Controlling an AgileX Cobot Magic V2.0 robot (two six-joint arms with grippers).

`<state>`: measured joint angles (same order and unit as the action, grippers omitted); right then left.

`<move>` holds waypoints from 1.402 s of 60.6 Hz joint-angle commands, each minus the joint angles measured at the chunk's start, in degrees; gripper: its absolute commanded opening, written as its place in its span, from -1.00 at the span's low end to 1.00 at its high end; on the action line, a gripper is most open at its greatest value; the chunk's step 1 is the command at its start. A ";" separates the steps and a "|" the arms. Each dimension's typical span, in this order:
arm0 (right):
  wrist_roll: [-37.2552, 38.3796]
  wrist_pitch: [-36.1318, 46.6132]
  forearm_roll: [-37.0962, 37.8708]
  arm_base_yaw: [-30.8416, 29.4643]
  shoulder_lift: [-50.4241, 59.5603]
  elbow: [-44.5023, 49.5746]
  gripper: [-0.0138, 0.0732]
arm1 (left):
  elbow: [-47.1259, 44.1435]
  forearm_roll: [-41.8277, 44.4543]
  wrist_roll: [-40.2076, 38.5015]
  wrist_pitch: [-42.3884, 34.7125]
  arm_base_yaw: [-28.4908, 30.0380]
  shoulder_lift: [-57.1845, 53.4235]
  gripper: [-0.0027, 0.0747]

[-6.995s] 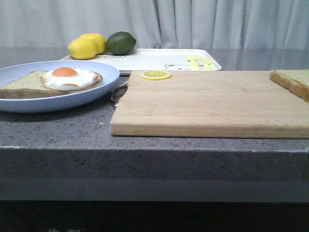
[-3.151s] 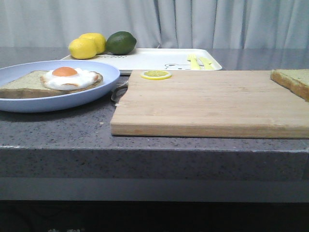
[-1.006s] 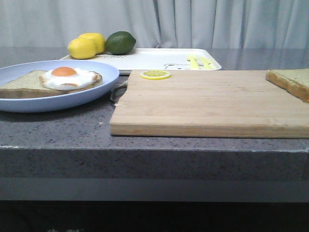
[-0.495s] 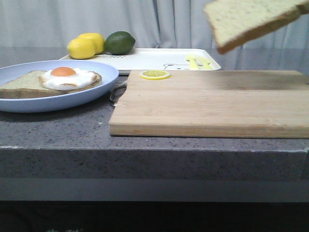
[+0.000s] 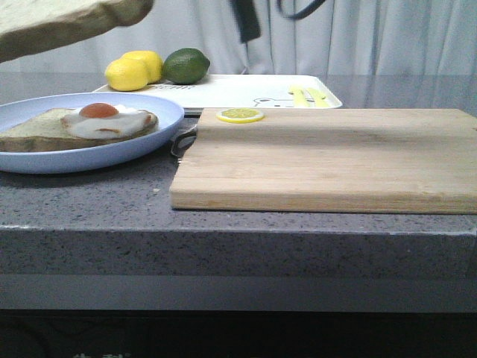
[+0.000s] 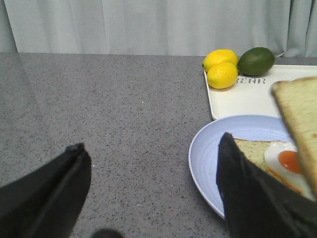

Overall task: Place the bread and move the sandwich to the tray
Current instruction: 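Lift the bread slice with the right gripper toward the blue plate, then lower the bread onto the fried egg and open the right gripper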

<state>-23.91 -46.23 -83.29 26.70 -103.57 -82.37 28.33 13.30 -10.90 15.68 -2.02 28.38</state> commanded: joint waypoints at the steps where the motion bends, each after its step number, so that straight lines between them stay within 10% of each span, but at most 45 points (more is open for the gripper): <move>1: -2.38 3.99 -10.38 2.31 -0.38 -1.67 -0.82 | 2.16 0.08 -0.02 -4.47 -0.37 0.57 0.40; 12: -8.13 6.53 -19.76 3.25 -5.17 -1.67 -0.82 | 2.16 0.08 -0.02 -4.47 -0.37 0.57 0.40; 34: -9.22 11.97 -14.02 3.26 -5.45 -1.67 -0.78 | 2.16 0.08 -0.02 -4.47 -0.37 0.57 0.40; 59: -9.22 10.84 -9.87 2.70 -5.19 -1.29 0.14 | 2.16 0.08 -0.02 -4.47 -0.37 0.57 0.40; 85: -9.17 7.95 3.14 -4.09 5.07 5.96 0.06 | 2.16 0.08 -0.02 -4.47 -0.37 0.57 0.40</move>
<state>-32.28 -35.17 -84.00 24.45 -105.53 -75.68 28.33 13.30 -10.90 15.57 -2.02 28.38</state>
